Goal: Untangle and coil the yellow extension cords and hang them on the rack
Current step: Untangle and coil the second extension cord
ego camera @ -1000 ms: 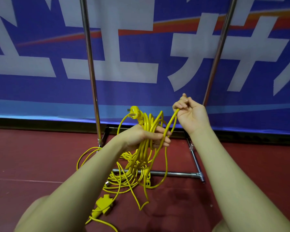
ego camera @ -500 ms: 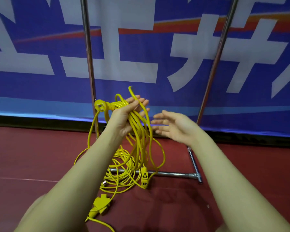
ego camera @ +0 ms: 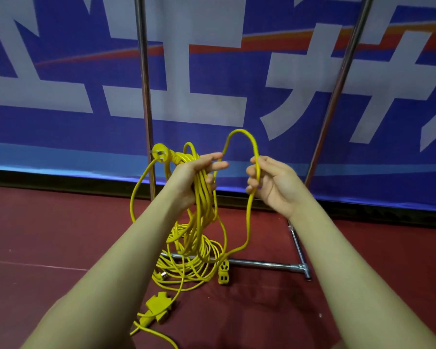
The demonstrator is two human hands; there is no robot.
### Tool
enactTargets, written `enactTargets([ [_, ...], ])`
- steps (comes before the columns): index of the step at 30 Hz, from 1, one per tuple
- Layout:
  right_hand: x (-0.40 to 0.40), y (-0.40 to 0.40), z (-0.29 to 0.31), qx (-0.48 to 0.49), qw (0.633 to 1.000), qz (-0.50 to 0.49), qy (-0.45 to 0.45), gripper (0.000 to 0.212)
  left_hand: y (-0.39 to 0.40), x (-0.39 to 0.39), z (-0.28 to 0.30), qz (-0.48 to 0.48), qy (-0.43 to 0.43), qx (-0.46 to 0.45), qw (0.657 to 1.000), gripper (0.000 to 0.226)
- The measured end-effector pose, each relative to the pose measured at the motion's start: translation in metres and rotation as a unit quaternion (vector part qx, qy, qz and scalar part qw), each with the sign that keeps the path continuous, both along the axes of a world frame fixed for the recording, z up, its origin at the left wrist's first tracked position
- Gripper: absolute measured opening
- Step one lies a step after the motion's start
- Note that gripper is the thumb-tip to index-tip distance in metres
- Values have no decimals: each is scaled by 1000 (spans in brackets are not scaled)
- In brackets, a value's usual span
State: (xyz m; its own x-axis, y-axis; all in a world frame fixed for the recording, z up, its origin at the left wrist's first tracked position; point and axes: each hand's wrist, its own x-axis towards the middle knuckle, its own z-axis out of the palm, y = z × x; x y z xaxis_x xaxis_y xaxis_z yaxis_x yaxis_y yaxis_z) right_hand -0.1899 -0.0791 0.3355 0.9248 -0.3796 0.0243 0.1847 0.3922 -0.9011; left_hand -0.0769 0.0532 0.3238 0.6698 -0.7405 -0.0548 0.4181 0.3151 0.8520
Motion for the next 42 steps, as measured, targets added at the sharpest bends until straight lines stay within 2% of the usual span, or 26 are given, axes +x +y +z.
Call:
enactTargets([
  [4,-4,-12,8,129,989,-34,-63,20,3,-1,-1,-63,-57,71,994,23],
  [8,-4,-16,7,174,981,-24,-85,17,0,-9,-9,-157,-58,80,983,19],
  [13,-2,-22,5,197,974,-27,-106,22,-4,-24,-15,-241,-107,91,960,23],
  [19,-4,-29,4,197,974,-36,-102,27,-11,-32,-17,-208,-132,69,967,16],
  [21,-5,-30,3,182,979,-44,-77,28,-13,-31,-16,-177,-109,36,977,14],
  [23,-6,-28,1,162,984,-59,-40,20,-15,-27,-14,-136,-73,0,988,14],
  [26,-6,-25,-7,78,994,-57,41,12,-14,-19,-8,-78,-35,-45,995,18],
  [30,-4,-12,-19,-98,984,64,132,16,-12,-9,-2,-9,7,-84,996,19],
  [33,1,2,-24,-190,968,116,118,10,-9,-4,1,7,18,-96,995,19],
  [38,9,9,-20,-206,977,-41,19,16,2,8,2,-22,7,-69,997,22],
  [40,10,6,-15,-198,978,-60,-4,19,6,11,1,-34,-15,-47,998,26],
  [42,8,5,-11,-211,977,-38,0,22,7,11,1,-38,-13,-49,998,27],
])
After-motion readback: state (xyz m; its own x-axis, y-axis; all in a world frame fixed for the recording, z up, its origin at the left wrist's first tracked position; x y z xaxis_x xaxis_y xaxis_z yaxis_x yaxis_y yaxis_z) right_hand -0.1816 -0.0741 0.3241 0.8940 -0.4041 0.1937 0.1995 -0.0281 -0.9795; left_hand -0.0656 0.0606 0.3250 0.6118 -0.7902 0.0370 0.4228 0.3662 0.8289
